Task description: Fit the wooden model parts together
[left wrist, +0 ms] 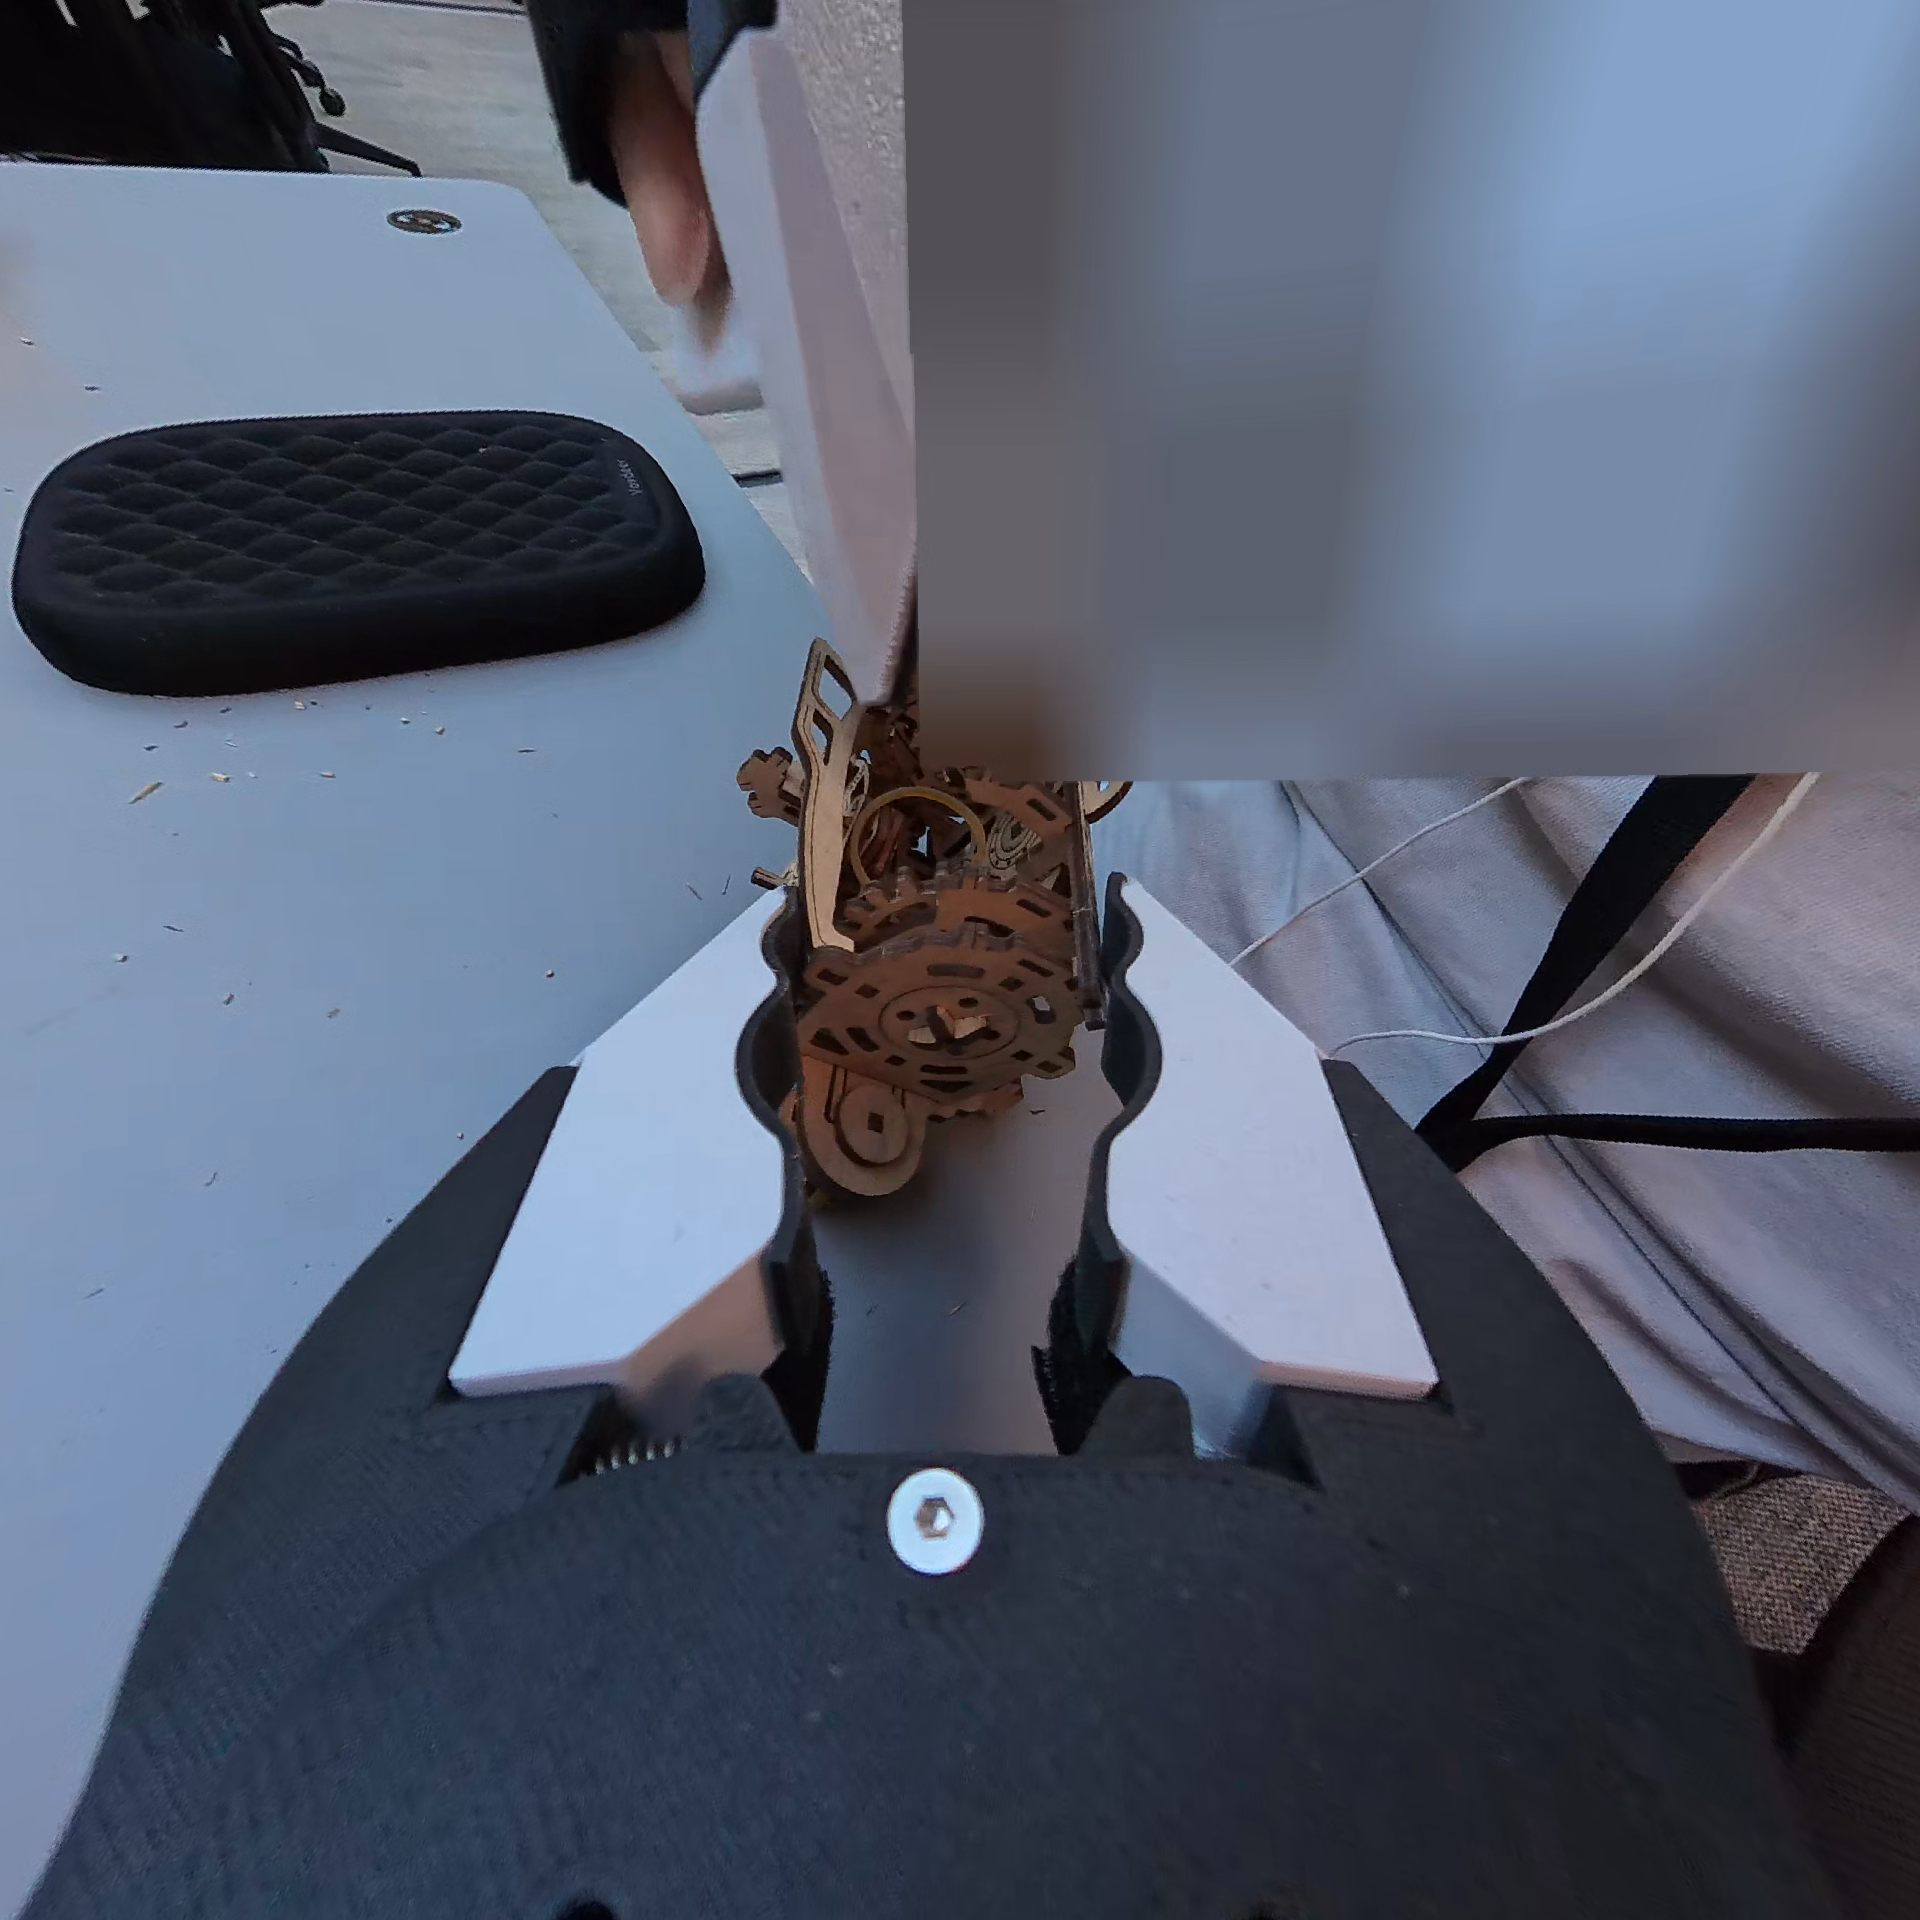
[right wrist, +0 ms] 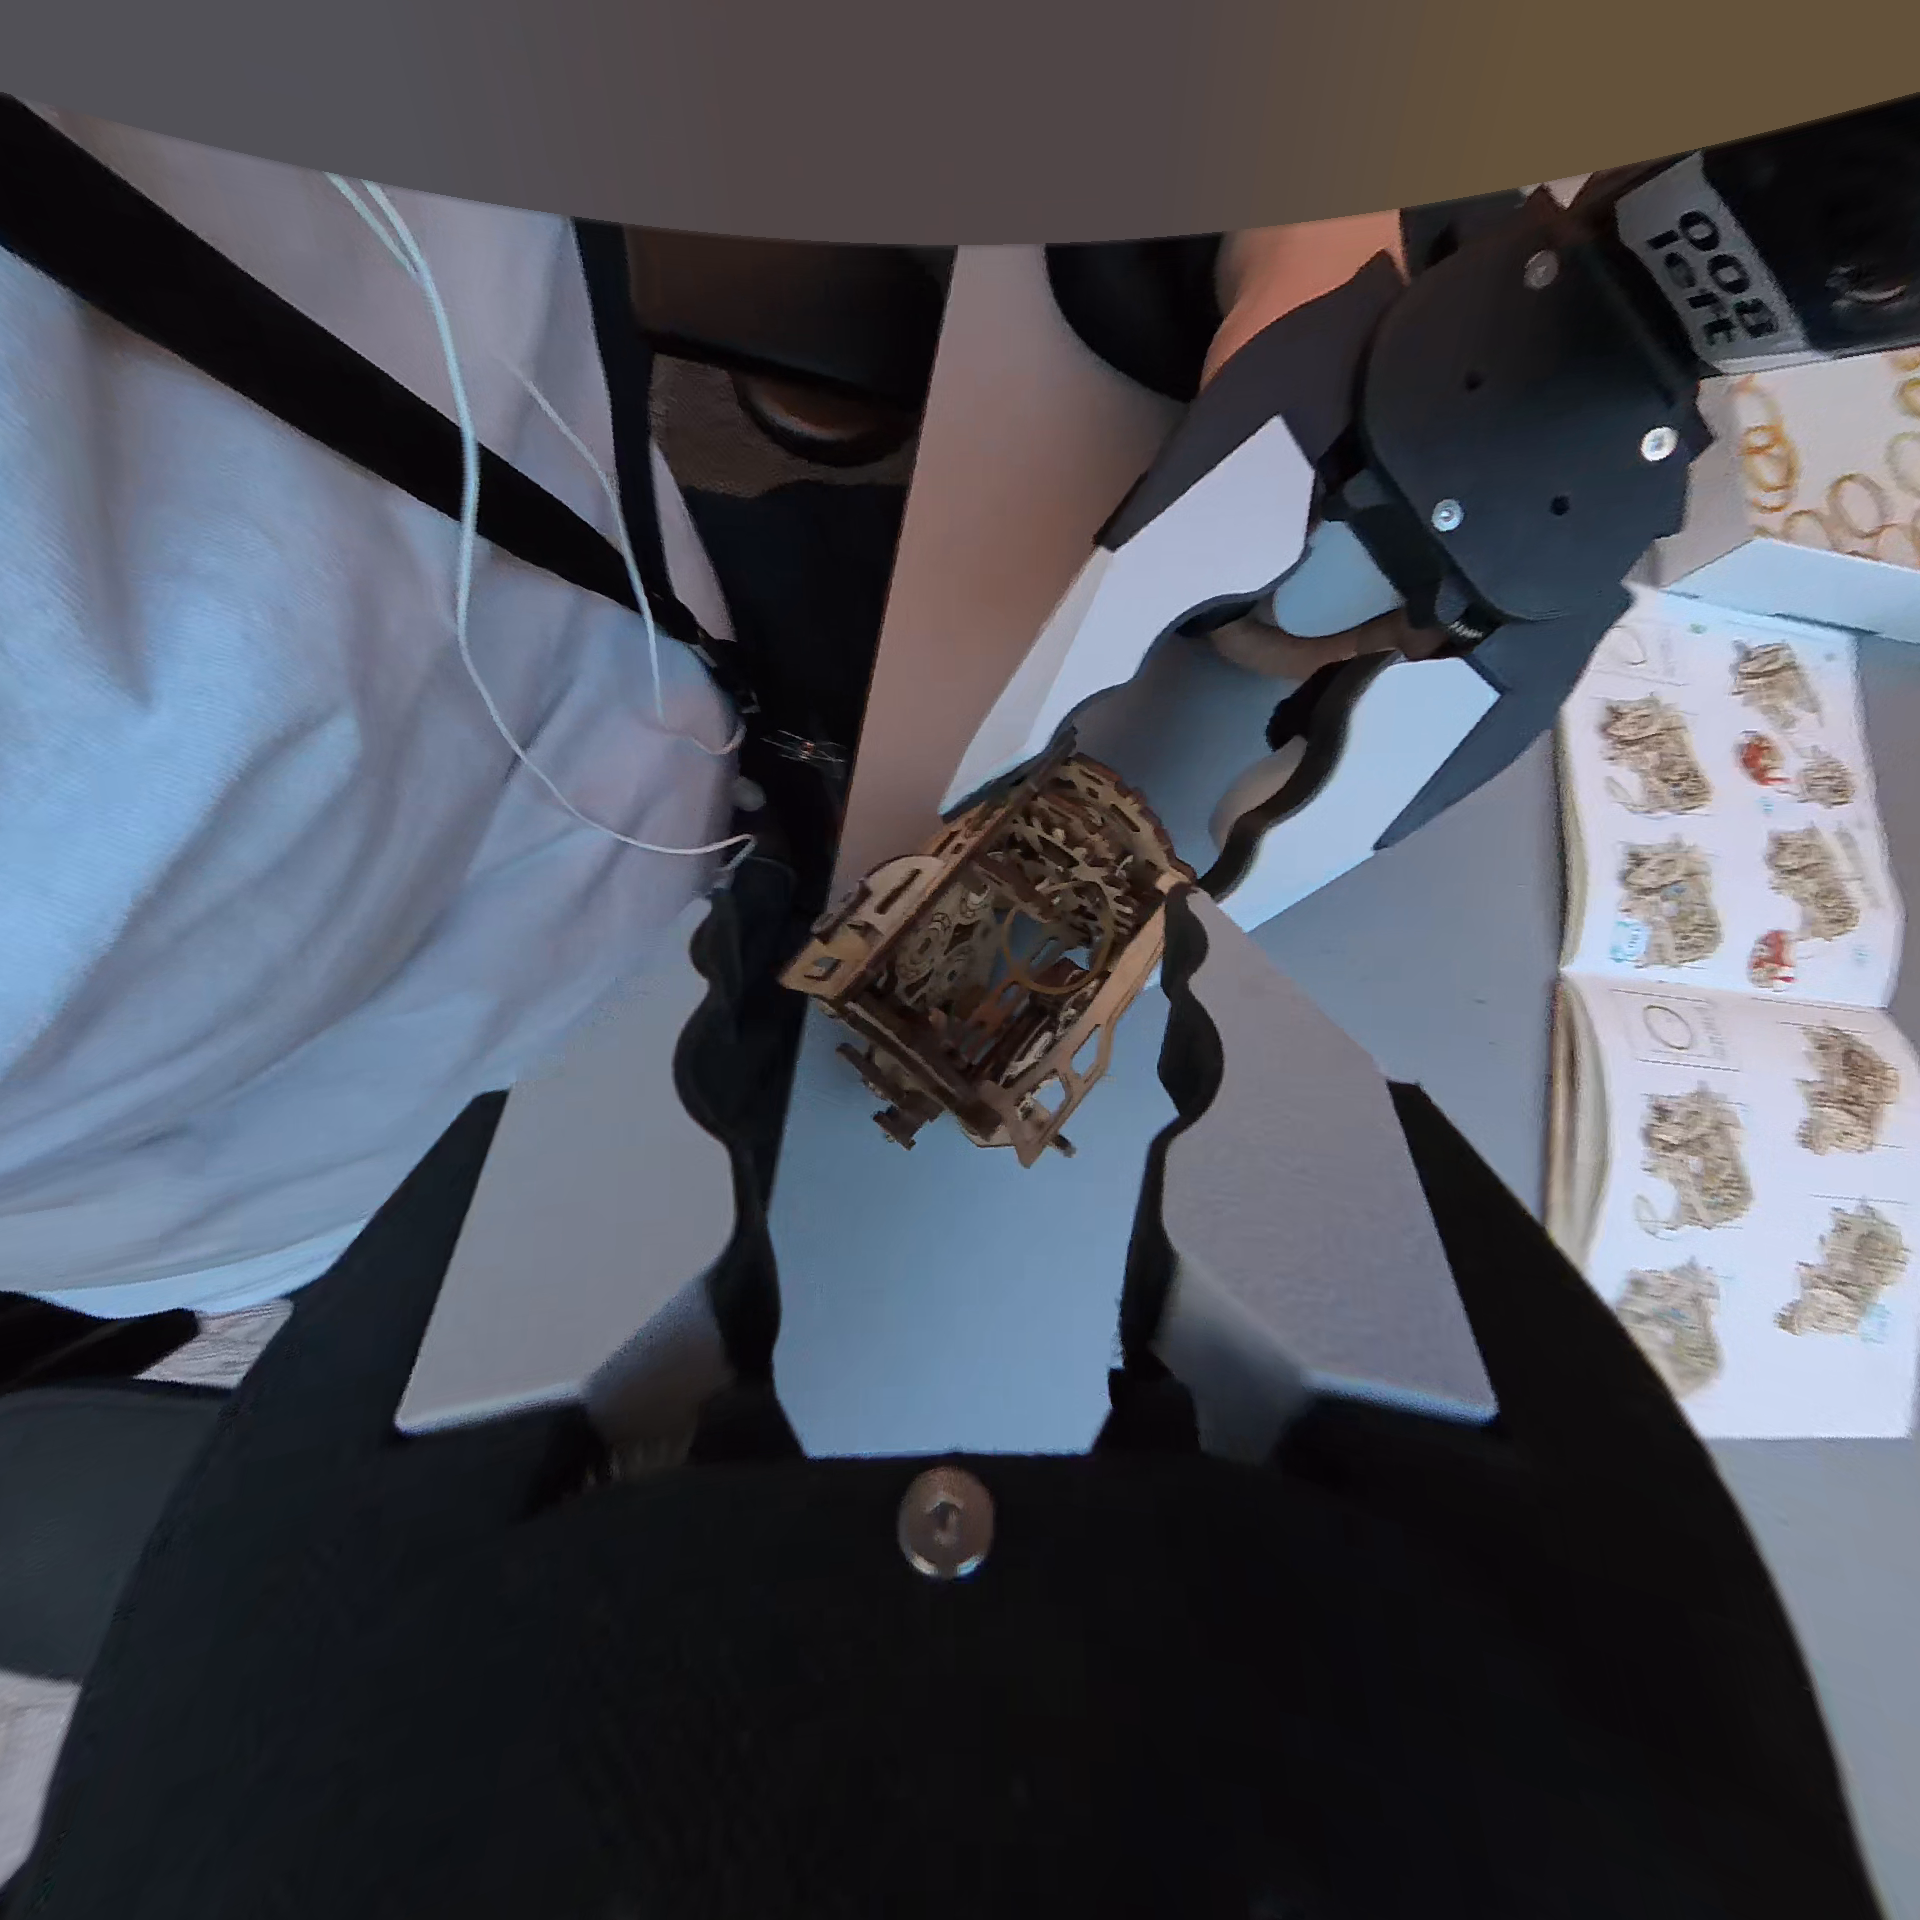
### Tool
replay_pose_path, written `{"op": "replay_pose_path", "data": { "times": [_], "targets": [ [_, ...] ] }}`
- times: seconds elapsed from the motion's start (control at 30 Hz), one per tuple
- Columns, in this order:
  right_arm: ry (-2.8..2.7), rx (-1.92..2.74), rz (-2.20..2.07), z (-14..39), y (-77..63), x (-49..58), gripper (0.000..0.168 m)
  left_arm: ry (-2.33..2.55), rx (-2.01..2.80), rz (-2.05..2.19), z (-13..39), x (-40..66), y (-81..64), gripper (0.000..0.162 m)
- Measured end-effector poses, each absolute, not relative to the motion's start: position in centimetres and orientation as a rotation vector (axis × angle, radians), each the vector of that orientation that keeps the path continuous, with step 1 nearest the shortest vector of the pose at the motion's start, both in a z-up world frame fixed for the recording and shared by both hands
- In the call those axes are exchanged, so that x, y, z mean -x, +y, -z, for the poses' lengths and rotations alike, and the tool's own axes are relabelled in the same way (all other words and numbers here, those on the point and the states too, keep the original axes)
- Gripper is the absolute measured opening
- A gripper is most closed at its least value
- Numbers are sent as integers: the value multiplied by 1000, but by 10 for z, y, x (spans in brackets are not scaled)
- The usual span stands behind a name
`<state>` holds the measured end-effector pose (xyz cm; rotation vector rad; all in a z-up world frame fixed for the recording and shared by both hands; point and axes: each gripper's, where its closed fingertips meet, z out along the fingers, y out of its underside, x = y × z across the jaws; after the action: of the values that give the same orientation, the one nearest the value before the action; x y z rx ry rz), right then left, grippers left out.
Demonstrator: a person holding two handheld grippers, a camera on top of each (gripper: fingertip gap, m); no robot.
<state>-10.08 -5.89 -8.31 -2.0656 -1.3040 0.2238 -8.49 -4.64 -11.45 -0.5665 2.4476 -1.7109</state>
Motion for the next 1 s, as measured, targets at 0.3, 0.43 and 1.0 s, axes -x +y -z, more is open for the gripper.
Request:
{"op": "replay_pose_path", "data": {
  "times": [0.3,0.43,1.0],
  "targets": [
    [-1090,2257,-449,89,-72,124,121,2435,587,1703,114,85,-46,55],
    [-1069,2268,-220,107,-70,125,131,2422,609,1694,114,83,-45,55],
    [-918,2303,61,136,-57,134,146,2408,619,1675,114,84,-44,55]
  ]
}}
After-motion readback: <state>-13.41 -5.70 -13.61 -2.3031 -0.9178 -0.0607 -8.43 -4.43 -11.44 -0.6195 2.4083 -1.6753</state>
